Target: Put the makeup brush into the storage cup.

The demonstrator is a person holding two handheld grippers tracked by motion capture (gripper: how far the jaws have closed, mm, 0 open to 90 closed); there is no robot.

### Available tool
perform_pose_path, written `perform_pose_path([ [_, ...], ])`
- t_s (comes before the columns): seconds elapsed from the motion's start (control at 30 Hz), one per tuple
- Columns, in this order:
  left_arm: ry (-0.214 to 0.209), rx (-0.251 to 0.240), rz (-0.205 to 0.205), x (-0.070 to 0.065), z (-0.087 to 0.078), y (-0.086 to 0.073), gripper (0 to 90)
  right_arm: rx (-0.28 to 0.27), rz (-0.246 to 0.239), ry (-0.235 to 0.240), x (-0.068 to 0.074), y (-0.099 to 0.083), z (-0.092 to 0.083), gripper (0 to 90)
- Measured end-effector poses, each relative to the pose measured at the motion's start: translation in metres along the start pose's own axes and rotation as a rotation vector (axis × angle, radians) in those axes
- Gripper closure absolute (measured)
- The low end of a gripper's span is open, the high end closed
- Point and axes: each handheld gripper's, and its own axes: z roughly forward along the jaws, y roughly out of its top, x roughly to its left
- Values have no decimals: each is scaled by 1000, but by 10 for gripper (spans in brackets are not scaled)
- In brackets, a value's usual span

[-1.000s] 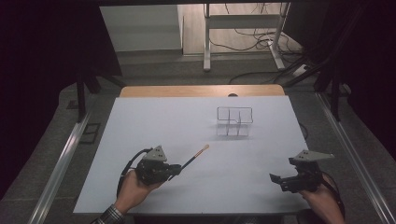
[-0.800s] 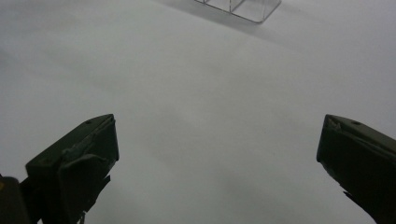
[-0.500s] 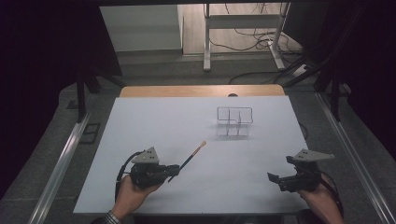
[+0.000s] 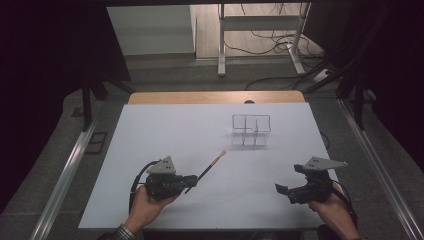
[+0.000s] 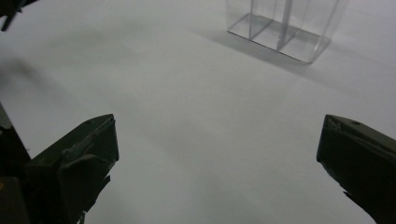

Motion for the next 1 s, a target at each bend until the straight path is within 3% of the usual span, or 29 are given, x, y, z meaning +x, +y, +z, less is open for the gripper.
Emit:
perform_pose_path([
  [0.67,-19,-3,12,3,13,7,848,-46,-15,117,21,25,30,0],
  [0.87,-26,-9,12,3,16,8,848,-70,21,195,29,34,41,2],
  [1.0,-33,-14,11,3,19,9,848,-69,31,210,34,39,47,2],
])
